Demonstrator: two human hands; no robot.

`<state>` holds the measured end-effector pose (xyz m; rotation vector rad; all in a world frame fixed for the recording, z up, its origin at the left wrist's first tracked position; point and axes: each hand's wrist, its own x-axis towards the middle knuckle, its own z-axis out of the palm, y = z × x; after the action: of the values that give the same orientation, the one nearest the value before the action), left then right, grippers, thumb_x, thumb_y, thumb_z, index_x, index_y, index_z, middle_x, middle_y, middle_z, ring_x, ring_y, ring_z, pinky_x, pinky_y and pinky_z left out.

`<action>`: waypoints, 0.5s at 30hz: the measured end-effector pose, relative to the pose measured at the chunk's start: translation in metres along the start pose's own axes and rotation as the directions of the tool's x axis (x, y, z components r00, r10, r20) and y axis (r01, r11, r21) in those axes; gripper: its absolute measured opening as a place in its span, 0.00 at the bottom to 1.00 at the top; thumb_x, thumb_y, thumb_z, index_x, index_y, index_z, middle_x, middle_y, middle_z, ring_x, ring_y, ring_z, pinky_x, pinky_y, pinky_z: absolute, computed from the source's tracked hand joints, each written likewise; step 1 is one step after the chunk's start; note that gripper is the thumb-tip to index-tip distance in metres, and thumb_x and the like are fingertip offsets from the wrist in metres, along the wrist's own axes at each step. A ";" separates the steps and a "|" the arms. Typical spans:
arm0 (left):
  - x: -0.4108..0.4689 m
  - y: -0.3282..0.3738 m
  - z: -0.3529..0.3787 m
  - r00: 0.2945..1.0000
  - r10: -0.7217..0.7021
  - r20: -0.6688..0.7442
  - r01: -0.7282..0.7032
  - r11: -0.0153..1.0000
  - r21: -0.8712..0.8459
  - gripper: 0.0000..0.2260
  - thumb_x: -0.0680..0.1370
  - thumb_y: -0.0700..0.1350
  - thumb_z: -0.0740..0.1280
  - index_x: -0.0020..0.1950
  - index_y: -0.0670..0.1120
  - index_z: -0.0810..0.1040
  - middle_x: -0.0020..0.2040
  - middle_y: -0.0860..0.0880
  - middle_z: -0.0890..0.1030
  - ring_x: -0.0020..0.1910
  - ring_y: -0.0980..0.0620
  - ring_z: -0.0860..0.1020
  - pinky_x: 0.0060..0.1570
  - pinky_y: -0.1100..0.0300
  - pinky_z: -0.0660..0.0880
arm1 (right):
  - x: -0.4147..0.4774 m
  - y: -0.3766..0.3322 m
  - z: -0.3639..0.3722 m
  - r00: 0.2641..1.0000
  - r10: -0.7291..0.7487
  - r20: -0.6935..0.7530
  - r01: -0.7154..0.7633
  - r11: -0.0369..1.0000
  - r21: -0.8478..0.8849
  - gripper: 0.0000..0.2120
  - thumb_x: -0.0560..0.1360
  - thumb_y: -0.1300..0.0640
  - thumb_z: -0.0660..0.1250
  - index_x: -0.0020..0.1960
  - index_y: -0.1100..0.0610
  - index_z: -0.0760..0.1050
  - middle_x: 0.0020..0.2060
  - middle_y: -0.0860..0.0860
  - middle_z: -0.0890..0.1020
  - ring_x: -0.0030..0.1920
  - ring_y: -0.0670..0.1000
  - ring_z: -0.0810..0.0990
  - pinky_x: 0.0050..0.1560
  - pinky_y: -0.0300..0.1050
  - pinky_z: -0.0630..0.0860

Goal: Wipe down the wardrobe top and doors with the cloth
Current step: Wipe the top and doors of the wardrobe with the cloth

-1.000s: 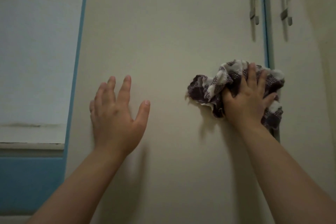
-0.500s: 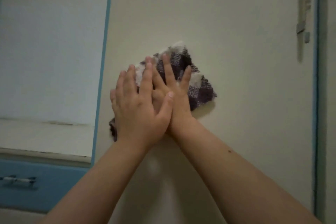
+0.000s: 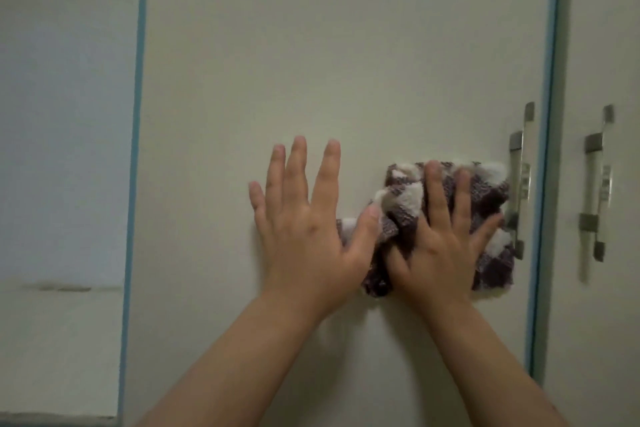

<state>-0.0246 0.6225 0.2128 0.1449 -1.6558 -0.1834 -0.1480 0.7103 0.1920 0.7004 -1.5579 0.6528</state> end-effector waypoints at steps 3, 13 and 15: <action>0.021 0.013 -0.001 0.999 0.009 0.036 -0.008 1.000 -0.026 0.31 0.71 0.59 0.56 0.73 0.49 0.60 0.73 0.42 0.62 0.73 0.42 0.55 0.66 0.43 0.48 | 0.013 0.014 -0.006 0.993 0.108 -0.035 -0.105 0.991 0.085 0.34 0.67 0.48 0.55 0.73 0.52 0.55 0.73 0.57 0.59 0.74 0.60 0.49 0.65 0.74 0.45; 0.086 0.044 -0.024 0.985 -0.050 0.164 0.063 0.995 -0.075 0.29 0.71 0.59 0.56 0.68 0.48 0.69 0.71 0.44 0.67 0.72 0.45 0.58 0.68 0.43 0.57 | 0.074 -0.065 -0.015 0.989 -0.046 0.143 0.001 0.954 0.300 0.27 0.81 0.43 0.44 0.69 0.59 0.67 0.64 0.45 0.74 0.70 0.52 0.66 0.66 0.41 0.63; 0.098 0.047 -0.030 0.984 -0.058 0.169 0.076 0.992 -0.102 0.27 0.70 0.59 0.56 0.65 0.47 0.72 0.69 0.44 0.69 0.70 0.47 0.59 0.67 0.44 0.59 | 0.078 -0.070 -0.020 0.970 -0.174 0.171 0.127 0.959 0.254 0.20 0.79 0.45 0.51 0.62 0.52 0.74 0.58 0.44 0.77 0.66 0.33 0.66 0.61 0.27 0.65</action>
<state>-0.0030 0.6476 0.3209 0.1054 -1.8036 -0.3432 -0.0876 0.6747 0.2720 1.0829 -1.5961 0.6829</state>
